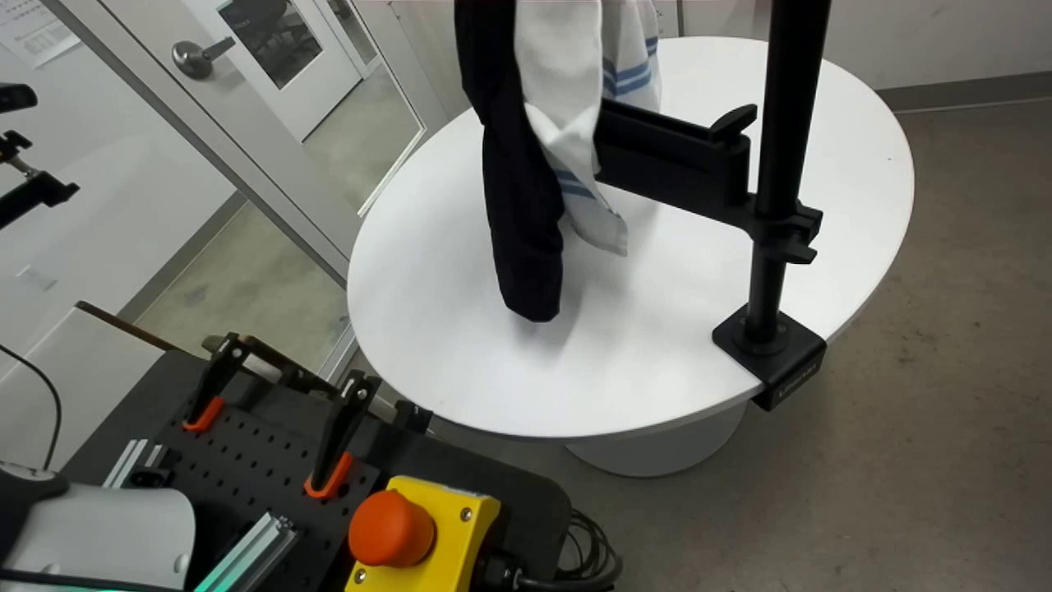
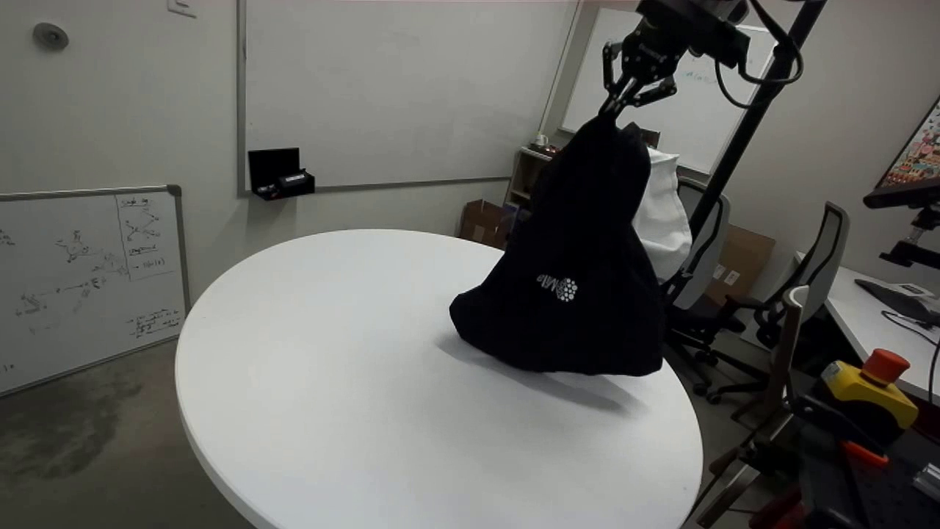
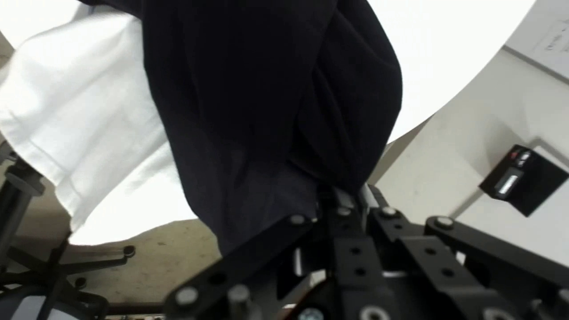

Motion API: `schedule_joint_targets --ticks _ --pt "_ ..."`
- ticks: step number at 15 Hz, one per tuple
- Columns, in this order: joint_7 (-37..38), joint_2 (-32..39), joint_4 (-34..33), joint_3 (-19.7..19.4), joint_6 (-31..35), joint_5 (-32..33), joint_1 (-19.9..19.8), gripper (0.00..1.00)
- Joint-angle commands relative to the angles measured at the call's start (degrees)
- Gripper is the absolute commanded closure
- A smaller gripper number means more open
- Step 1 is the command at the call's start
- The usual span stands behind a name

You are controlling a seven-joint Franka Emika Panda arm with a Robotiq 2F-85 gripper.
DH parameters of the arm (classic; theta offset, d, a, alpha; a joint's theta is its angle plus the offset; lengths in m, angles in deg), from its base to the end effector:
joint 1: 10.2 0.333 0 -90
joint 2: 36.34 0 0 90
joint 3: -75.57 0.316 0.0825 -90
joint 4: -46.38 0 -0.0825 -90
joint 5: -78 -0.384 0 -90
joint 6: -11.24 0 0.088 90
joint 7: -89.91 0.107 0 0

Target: Take the towel and the t-shirt off the stand and put them on the table

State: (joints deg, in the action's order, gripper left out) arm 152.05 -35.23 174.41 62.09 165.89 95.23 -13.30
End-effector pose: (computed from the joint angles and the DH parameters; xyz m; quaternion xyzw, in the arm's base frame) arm 0.5426 -0.1507 0.4094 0.8204 -0.5199 0.2379 0.0027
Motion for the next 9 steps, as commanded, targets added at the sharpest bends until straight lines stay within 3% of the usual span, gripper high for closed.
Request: schedule_joint_targets --ticks 1,9 --pt "-9.7 -8.4 3.3 4.3 2.2 -6.4 -0.3 0.99" --pt "-36.0 -20.3 7.6 8.9 -2.1 -27.0 4.1 0.99"
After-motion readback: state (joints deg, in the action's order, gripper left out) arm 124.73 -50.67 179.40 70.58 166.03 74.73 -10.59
